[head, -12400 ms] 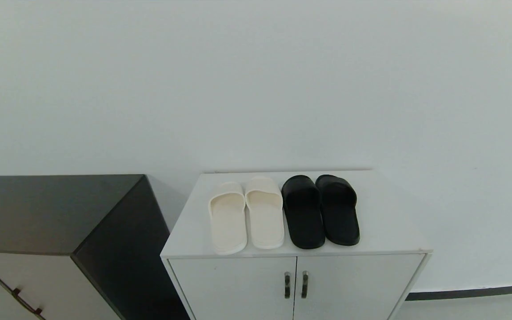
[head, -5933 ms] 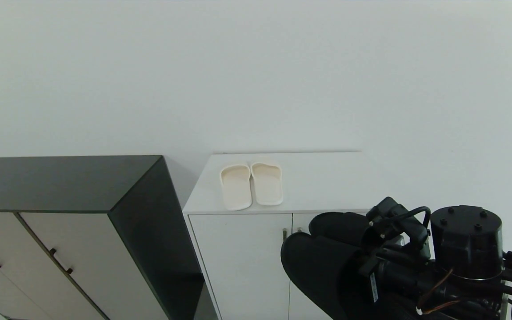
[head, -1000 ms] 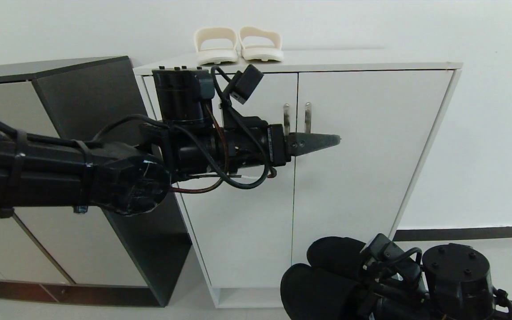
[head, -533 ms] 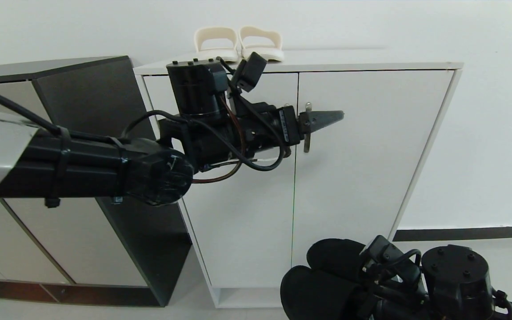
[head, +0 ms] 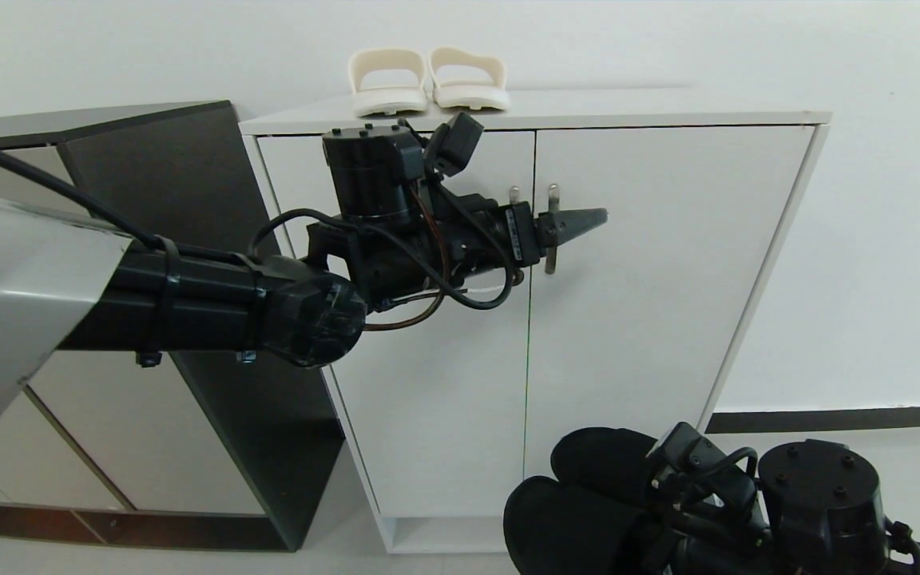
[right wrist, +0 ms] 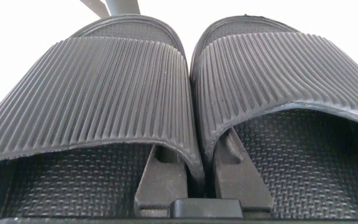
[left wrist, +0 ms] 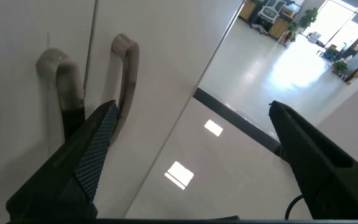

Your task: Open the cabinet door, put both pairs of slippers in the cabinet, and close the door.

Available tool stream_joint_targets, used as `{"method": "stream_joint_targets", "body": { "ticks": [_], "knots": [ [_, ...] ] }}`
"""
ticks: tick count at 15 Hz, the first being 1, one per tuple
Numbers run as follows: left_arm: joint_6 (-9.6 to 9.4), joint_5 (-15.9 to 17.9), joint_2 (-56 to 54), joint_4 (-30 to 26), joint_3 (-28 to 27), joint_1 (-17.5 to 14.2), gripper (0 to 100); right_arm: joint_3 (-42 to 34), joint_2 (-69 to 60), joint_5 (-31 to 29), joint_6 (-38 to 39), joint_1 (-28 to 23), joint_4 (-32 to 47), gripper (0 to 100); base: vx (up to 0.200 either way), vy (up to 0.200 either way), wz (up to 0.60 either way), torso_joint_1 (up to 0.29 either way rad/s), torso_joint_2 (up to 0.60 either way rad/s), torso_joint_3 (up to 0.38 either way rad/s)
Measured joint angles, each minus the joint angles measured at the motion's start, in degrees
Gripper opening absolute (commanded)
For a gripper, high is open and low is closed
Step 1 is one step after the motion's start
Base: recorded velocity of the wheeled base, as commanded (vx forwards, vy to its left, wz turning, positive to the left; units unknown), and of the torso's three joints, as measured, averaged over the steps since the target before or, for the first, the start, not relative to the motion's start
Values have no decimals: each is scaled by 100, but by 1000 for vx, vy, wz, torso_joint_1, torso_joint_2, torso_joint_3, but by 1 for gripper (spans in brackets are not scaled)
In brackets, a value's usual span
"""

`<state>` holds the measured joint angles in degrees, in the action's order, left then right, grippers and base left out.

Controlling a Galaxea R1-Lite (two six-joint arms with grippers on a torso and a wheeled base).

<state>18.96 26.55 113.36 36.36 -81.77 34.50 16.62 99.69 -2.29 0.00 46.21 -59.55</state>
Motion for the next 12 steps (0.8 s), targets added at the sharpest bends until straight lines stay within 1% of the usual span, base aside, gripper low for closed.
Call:
{"method": "stream_joint_targets", "body": {
  "ticks": [7, 10, 11, 12],
  "knots": [
    [0, 5, 116, -16, -135, -2, 100, -22, -5, -9, 0, 0, -1, 0, 0, 0, 0, 0, 0, 0],
    [-2, -4, 205, -11, -174, 80, 100, -24, -9, -9, 0, 0, -4, 0, 0, 0, 0, 0, 0, 0],
    [-10, -9, 232, -16, -201, 127, 0, -26, -9, -9, 0, 0, -4, 0, 0, 0, 0, 0, 0, 0],
    [-22, -6, 254, -23, -213, 161, 0, -35, -11, -6, 2, 0, -1, 0, 0, 0, 0, 0, 0, 0]
  ]
}}
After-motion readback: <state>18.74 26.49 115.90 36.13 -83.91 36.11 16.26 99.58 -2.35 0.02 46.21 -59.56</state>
